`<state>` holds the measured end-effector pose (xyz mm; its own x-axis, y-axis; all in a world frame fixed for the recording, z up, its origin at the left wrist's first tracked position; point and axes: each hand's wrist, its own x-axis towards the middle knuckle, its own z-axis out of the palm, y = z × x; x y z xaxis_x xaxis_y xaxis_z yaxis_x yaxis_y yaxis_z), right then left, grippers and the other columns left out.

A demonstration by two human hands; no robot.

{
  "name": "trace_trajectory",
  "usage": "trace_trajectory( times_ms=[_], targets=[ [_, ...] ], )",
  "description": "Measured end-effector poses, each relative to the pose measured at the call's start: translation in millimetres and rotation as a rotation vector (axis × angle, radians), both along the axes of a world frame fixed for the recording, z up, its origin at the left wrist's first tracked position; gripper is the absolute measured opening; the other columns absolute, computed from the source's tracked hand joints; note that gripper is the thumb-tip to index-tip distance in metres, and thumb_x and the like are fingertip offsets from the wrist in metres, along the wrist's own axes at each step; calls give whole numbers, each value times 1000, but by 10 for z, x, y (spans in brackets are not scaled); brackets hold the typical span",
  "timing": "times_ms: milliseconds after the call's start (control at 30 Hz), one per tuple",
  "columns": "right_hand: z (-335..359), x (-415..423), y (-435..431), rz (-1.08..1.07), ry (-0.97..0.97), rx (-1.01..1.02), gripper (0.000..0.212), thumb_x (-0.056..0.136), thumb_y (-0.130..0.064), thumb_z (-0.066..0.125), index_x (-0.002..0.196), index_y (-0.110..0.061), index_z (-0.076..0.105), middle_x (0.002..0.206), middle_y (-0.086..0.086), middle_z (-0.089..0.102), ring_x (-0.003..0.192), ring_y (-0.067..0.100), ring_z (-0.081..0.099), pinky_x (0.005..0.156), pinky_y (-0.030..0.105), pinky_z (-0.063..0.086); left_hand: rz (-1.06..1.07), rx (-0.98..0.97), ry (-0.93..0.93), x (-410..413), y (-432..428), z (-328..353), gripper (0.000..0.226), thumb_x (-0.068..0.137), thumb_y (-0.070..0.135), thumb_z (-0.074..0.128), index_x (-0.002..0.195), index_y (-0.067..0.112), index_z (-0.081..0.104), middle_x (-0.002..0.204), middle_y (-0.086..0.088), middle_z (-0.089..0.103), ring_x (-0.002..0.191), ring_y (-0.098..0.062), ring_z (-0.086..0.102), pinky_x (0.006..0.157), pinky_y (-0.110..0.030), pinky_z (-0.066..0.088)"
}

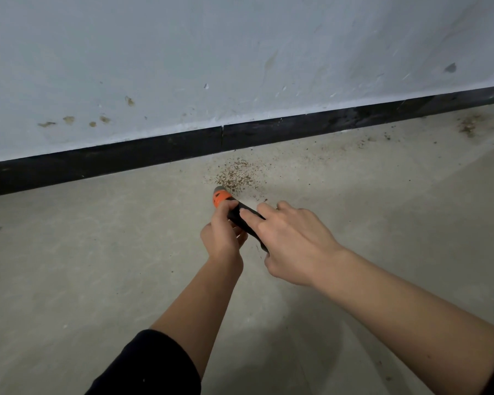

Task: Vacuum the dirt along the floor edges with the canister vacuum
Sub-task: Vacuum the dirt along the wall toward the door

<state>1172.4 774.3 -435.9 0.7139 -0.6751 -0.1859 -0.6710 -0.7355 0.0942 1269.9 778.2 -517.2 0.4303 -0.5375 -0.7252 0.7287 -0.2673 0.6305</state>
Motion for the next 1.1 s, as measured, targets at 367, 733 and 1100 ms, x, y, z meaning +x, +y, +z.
trace_trajectory(
  times_ms=[367, 733, 1100],
  targets=[
    [107, -328, 31, -80, 67, 5, 65, 83, -15, 56, 142, -20, 31, 117, 1, 48, 97, 24, 47, 62, 33, 32, -106, -17, 54, -354, -26, 40, 15, 77, 18, 69, 78, 4, 66, 70, -9, 62, 70, -23, 59, 69, -35, 50],
    [127, -487, 250, -68, 109, 21, 74, 85, -16, 56, 150, -20, 20, 122, 1, 46, 101, 25, 47, 65, 33, 32, -61, 43, 45, -539, 174, 48, 15, 77, 18, 67, 72, 5, 64, 73, -12, 60, 69, -25, 55, 66, -37, 46],
    [208, -735, 374, -94, 159, 63, 67, 85, -13, 51, 145, -22, 24, 116, -1, 46, 82, 20, 28, 65, 33, 31, -119, 31, 98, -754, 345, 93, 13, 80, 16, 66, 75, 5, 63, 70, -9, 58, 62, -22, 54, 55, -28, 46]
  ],
)
